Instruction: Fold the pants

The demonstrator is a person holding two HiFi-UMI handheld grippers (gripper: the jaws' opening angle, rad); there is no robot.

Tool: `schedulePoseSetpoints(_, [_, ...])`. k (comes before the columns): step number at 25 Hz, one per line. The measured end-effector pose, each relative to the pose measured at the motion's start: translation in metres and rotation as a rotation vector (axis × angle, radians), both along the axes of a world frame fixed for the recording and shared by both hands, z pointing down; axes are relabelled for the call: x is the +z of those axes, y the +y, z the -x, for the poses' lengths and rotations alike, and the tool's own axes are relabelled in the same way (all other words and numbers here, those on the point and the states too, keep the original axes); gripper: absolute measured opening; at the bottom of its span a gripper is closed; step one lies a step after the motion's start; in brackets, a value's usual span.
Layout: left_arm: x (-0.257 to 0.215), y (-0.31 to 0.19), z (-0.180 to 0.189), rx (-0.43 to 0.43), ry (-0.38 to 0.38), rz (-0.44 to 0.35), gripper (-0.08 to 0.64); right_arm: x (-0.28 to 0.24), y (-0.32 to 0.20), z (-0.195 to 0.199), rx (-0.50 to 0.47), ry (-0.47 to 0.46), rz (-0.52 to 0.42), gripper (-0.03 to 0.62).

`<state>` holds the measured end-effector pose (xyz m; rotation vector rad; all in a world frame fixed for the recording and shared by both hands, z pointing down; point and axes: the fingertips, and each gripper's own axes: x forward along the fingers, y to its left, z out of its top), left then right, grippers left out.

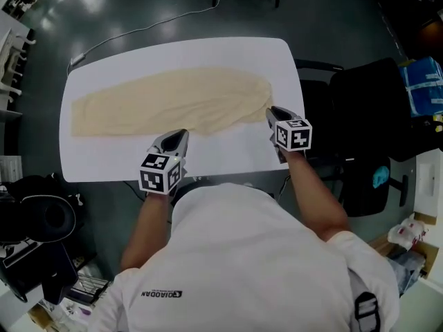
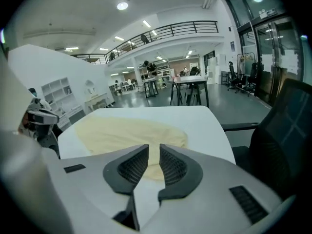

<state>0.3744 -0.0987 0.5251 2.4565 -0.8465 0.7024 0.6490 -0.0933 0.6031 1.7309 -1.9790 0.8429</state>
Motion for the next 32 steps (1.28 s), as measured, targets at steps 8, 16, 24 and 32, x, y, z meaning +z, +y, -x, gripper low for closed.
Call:
schedulePoseSetpoints(8, [0.03, -0.038, 0.042, 0.006, -0.044, 0.058, 0.028, 0.055, -0.061, -0.047, 0.214, -0.011, 0.129, 0.15])
schedulePoseSetpoints(16, [0.046, -0.07, 0.07, 0.039, -0.042, 0.101, 0.028, 0.107, -0.081, -0.053, 0.272, -0.086, 0.227, 0.257])
schedulePoseSetpoints(24, [0.054, -0.084, 0.095, 0.033, -0.036, 0.121, 0.028, 0.113, -0.082, -0.06, 0.341, 0.053, 0.269, 0.252])
schedulePoseSetpoints(32, [0.061, -0.08, 0.125, -0.005, -0.022, 0.136, 0.028, 0.114, -0.091, -0.043, 0.307, 0.046, 0.285, 0.083])
